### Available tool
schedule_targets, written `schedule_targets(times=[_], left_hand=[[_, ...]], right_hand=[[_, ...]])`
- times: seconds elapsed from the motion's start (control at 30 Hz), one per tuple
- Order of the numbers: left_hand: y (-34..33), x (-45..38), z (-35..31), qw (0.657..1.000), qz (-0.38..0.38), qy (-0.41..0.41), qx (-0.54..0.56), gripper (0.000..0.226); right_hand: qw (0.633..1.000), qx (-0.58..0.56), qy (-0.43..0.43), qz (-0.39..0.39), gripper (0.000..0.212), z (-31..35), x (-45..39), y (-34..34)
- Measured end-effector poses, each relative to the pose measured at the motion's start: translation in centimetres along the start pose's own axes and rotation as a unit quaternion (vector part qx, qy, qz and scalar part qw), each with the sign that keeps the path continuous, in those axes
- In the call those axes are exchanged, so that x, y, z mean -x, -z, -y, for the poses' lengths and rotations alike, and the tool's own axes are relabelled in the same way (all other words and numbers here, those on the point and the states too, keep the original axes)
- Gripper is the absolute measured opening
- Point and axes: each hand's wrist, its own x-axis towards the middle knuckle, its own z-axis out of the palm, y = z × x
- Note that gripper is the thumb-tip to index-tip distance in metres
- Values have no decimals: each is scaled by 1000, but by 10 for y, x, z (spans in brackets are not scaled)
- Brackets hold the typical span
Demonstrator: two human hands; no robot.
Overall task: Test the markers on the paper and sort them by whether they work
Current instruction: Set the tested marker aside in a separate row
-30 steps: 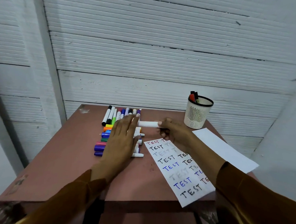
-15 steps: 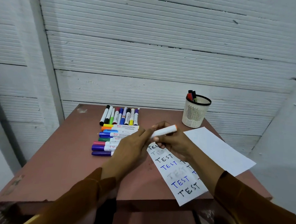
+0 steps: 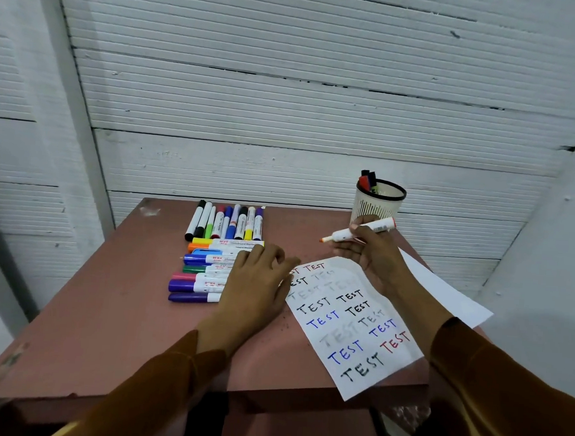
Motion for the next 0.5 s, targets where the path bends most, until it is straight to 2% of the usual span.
schedule_targets(times=[0.1, 0.2, 0.27, 0.4, 0.5], left_hand=[[-5, 1, 3, 1000, 27, -9, -7, 16], [-6, -1, 4, 998, 63, -7, -3, 38], [-6, -2, 4, 998, 66, -14, 4, 44], [-5, -2, 4, 997, 74, -17, -2, 36], [-4, -2, 4, 997, 78, -16, 2, 34]], right_hand=[[997, 46, 27, -52, 13, -6, -6, 6], [986, 123, 65, -90, 20, -11, -11, 9], [976, 174, 67, -116, 24, -18, -13, 11], [959, 230, 43, -159, 18, -36, -11, 16], [953, 256, 44, -154, 18, -40, -9, 15]])
